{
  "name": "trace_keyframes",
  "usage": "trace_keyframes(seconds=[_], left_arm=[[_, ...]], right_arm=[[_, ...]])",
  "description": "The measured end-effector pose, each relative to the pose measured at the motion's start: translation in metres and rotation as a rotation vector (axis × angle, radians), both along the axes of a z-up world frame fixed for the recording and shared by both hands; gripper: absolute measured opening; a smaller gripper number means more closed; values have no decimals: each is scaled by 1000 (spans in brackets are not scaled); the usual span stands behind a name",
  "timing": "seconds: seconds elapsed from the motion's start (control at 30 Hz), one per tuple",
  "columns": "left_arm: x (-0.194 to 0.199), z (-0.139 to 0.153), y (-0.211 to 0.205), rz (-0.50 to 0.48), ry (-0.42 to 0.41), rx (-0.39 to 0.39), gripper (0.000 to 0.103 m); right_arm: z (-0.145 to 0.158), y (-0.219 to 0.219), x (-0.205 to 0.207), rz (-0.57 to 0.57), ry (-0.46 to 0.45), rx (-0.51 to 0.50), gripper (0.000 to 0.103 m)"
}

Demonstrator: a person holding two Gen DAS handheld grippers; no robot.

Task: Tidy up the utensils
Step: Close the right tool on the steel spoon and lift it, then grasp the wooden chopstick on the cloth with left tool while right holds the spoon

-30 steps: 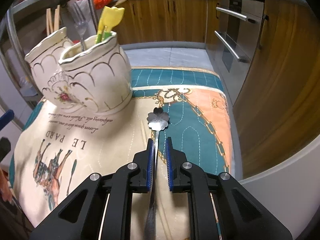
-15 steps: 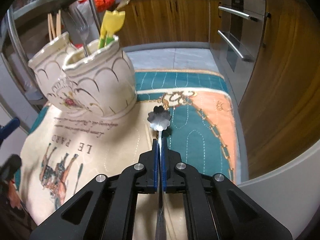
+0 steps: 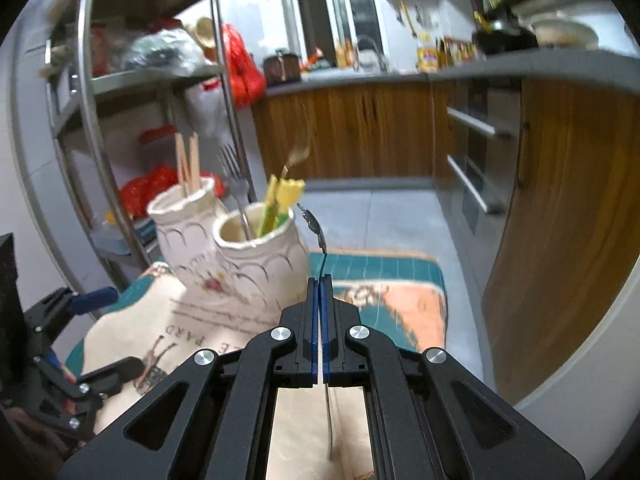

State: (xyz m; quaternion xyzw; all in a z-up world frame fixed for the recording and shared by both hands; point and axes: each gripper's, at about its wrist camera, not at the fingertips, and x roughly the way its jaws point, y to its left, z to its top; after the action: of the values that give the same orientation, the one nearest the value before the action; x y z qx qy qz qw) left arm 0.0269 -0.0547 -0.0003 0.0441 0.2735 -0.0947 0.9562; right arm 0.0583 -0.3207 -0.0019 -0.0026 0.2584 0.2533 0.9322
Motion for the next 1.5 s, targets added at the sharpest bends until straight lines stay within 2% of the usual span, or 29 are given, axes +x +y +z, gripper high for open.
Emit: trace_keyframes(seconds=[0.2, 0.3, 0.53, 0.6, 0.7, 0.83, 0.9, 0.97, 1.13, 1.23, 1.3, 1.43, 1.47, 1.5], left_arm=[[4, -1, -6, -1, 15, -8, 97], [9, 0, -14, -7, 44, -37, 97], [27, -12, -59, -13, 134, -35, 95], [34, -19, -69, -1, 178, -47, 85], [44, -28, -81, 21, 236, -85, 77], [53, -34, -99, 51, 259, -96, 67], [57, -37, -109, 68, 279, -103, 58], [60, -40, -119, 73, 302, -121, 55], [66, -48, -149, 78, 331, -76, 43], [68, -54, -164, 87, 345, -6, 35], [68, -55, -167, 101, 328, 31, 20], [69, -54, -156, 70, 331, 19, 16], [70, -54, -154, 56, 334, 16, 11], [69, -53, -150, 34, 336, 20, 10]], right_arm=[[12, -3, -12, 19, -85, 10, 2], [22, -6, -18, 17, -118, 21, 2], [40, -20, -27, -7, -158, 31, 2], [41, -24, -27, -19, -159, 25, 2], [42, -32, -29, -26, -160, 38, 2], [43, -44, -32, -38, -163, 60, 2], [43, -51, -32, -48, -156, 71, 2], [42, -57, -32, -60, -149, 77, 2], [43, -73, -34, -84, -147, 98, 2], [43, -83, -34, -108, -140, 110, 2], [42, -87, -34, -113, -135, 124, 2], [42, -88, -33, -111, -134, 126, 2], [42, -87, -33, -107, -134, 125, 2], [42, -87, -34, -103, -137, 127, 2]])
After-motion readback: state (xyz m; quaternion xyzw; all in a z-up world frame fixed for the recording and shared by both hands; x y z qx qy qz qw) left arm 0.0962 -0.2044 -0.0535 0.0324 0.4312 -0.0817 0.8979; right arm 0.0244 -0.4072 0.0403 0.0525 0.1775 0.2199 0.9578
